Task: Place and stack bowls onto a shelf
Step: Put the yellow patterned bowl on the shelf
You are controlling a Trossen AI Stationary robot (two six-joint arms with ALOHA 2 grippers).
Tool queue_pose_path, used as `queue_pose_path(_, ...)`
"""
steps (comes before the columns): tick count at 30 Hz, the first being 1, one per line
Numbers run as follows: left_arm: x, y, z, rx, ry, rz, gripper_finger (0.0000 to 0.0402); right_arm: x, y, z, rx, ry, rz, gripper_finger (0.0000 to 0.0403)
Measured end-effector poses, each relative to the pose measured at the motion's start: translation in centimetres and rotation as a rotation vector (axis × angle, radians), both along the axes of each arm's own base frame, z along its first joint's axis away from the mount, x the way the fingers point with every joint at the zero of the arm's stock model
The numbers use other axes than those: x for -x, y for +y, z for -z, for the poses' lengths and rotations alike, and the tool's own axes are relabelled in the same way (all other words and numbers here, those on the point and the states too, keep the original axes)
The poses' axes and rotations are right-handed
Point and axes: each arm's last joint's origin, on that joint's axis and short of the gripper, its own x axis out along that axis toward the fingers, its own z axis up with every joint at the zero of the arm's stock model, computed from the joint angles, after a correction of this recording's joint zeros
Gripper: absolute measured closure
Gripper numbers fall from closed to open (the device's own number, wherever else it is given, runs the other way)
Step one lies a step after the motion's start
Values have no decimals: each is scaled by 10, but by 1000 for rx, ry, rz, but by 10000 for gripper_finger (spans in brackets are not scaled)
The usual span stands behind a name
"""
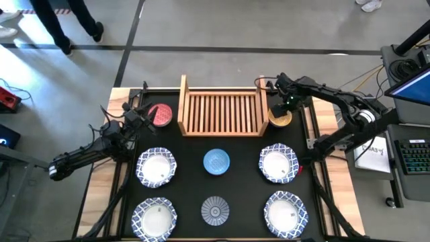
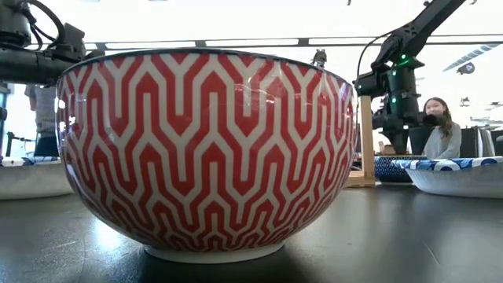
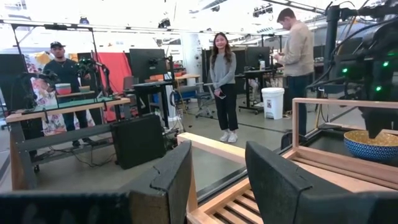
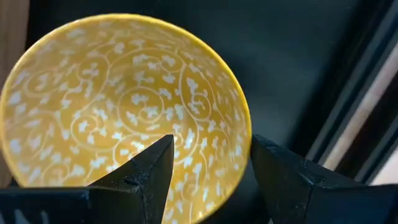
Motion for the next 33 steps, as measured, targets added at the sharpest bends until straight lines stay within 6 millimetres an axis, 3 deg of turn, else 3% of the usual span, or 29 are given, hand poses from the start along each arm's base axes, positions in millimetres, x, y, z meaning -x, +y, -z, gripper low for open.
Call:
queue_pose_path(12, 0, 0, 0, 0, -1, 0, 267, -7, -11, 23, -38, 30, -13, 213)
queue_pose_path(16, 0, 0, 0, -1, -1, 0, 267, -8, -11, 25, -42, 34, -27, 255)
queue_pose_path(24, 0, 0, 0, -1, -1, 0, 267, -6, -10, 18, -26, 15, -34, 380)
queue_pose_path(33, 0, 0, 0, -1, -1, 0, 267, -1, -6, -2, 69, 1, -10, 389)
